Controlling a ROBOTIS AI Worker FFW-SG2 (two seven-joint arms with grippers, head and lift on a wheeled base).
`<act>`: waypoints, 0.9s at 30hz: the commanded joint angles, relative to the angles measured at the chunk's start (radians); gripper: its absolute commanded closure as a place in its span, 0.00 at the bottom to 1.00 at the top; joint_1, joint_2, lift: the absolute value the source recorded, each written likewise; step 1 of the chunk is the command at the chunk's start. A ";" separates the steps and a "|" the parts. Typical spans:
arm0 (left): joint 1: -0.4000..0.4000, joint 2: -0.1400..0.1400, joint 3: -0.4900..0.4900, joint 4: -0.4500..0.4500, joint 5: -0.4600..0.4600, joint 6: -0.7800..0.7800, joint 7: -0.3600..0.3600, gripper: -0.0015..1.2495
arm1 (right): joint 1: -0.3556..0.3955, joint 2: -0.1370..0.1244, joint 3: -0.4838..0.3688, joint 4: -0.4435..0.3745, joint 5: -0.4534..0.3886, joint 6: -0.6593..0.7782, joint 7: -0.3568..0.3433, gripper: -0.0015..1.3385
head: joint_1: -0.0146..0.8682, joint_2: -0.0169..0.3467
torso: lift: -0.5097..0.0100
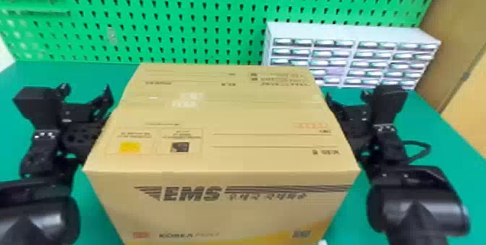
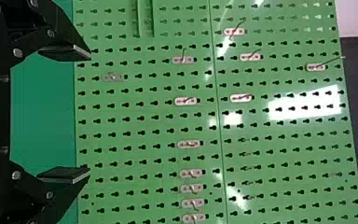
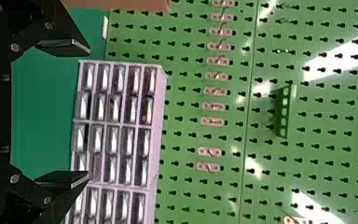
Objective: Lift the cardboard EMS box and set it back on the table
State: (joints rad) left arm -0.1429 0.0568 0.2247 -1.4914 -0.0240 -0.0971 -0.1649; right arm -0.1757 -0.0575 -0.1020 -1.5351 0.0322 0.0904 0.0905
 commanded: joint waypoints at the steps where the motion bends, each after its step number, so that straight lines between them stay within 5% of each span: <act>1: 0.003 0.000 0.059 -0.003 -0.010 -0.018 -0.022 0.31 | 0.002 -0.019 -0.033 -0.008 0.000 0.000 0.000 0.26 | 0.78 0.01 | 0.80; 10: 0.019 0.000 0.136 -0.033 -0.017 -0.023 -0.039 0.29 | 0.013 -0.061 -0.130 -0.034 0.008 0.000 0.000 0.26 | 0.78 0.01 | 0.80; 27: 0.022 0.000 0.162 -0.055 -0.019 -0.024 -0.056 0.29 | 0.044 -0.064 -0.216 -0.076 0.034 0.005 0.002 0.26 | 0.78 0.01 | 0.80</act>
State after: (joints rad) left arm -0.1200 0.0570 0.3860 -1.5449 -0.0436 -0.1212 -0.2210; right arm -0.1301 -0.1225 -0.3202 -1.6093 0.0656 0.0950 0.0918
